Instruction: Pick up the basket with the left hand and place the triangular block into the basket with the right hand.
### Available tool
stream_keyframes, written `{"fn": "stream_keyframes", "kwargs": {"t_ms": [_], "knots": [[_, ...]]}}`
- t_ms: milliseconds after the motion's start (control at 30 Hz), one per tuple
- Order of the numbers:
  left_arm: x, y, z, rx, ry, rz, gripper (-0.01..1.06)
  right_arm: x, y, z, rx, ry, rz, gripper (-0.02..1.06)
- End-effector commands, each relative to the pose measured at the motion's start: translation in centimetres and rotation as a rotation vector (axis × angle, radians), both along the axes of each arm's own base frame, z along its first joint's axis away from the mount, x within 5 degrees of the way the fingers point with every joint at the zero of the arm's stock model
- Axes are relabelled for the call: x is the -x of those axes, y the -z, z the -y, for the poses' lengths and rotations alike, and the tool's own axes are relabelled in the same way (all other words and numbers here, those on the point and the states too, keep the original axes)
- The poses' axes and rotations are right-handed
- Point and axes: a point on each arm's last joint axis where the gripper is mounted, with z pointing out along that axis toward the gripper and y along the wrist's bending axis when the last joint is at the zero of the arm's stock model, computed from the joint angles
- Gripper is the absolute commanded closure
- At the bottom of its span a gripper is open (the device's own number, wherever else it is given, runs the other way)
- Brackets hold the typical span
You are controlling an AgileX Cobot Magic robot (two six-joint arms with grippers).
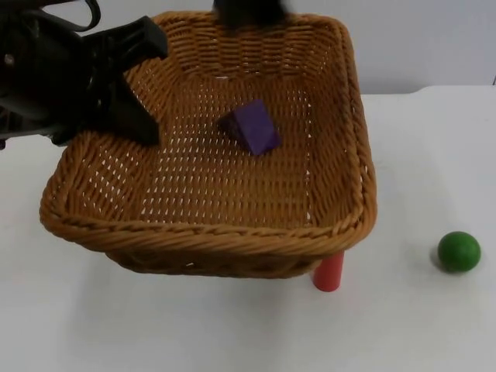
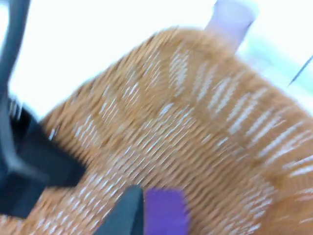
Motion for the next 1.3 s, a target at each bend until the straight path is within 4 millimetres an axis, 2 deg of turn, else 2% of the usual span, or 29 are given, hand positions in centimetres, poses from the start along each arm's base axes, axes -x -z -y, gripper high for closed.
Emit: {"fn": "stream_keyframes", "kwargs": {"t_ms": [0,133,167,300,333,400,433,467,533,600,700,900,1000,1100,1200,1267], "knots": [[0.1,-0.5,0.2,0.03,-0.018,0.01,1.04,0.7,-2.9,1.9,-0.052,0.049,0.094,0.0],[0.1,-0.5,0.2,0.028,-0.017,0.011,1.04,1.6,-7.3,6.4,-0.188,0.167,0.193,0.0],[0.1,-0.5,0.2,0.028,-0.017,0.011,1.04,1.6,-7.3,6.4,-0.188,0.167,0.193,0.0],[0.1,-0.5,0.2,0.024,-0.015,0.012,1.04,1.6,-10.0,12.2,-0.249,0.321,0.249,0.0],[0.1,-0.5,0.2,0.024,-0.015,0.012,1.04,1.6,-10.0,12.2,-0.249,0.321,0.249,0.0],[0.1,-0.5,0.1,0.021,-0.013,0.013,1.04,1.8,-10.4,16.0,-0.248,0.429,0.273,0.0],[0.1,-0.5,0.1,0.016,-0.01,0.015,1.04,2.0,-10.2,17.3,-0.245,0.46,0.266,0.0],[0.1,-0.4,0.1,0.011,-0.008,0.016,1.04,2.3,-9.8,18.7,-0.229,0.498,0.258,0.0],[0.1,-0.4,0.1,0.008,-0.006,0.017,1.04,2.3,-9.4,19.3,-0.221,0.516,0.247,0.0],[0.0,-0.4,0.1,0.008,-0.008,0.02,1.04,3.1,-7.5,21.8,-0.216,0.576,0.189,0.0],[-0.1,-0.5,0.0,0.005,-0.019,0.034,1.04,3.9,-5.6,23.4,-0.211,0.606,0.134,0.0],[-0.6,0.2,0.1,0.006,-0.044,0.027,1.04,4.8,-3.5,24.0,-0.196,0.615,0.08,0.0],[-1.1,0.9,0.0,-0.006,-0.051,0.013,1.04,4.9,-3.4,24.0,-0.183,0.613,0.072,0.0],[-2.1,2.4,0.0,-0.059,-0.046,0.029,1.04,5.2,-3.6,24.1,-0.174,0.604,0.085,0.0],[-3.0,2.8,0.0,-0.071,-0.057,0.039,1.04,5.3,-3.6,24.0,-0.16,0.6,0.076,0.0],[-4.2,3.1,0.4,-0.082,-0.047,0.049,1.04,5.4,-3.5,24.1,-0.148,0.596,0.072,0.0]]}}
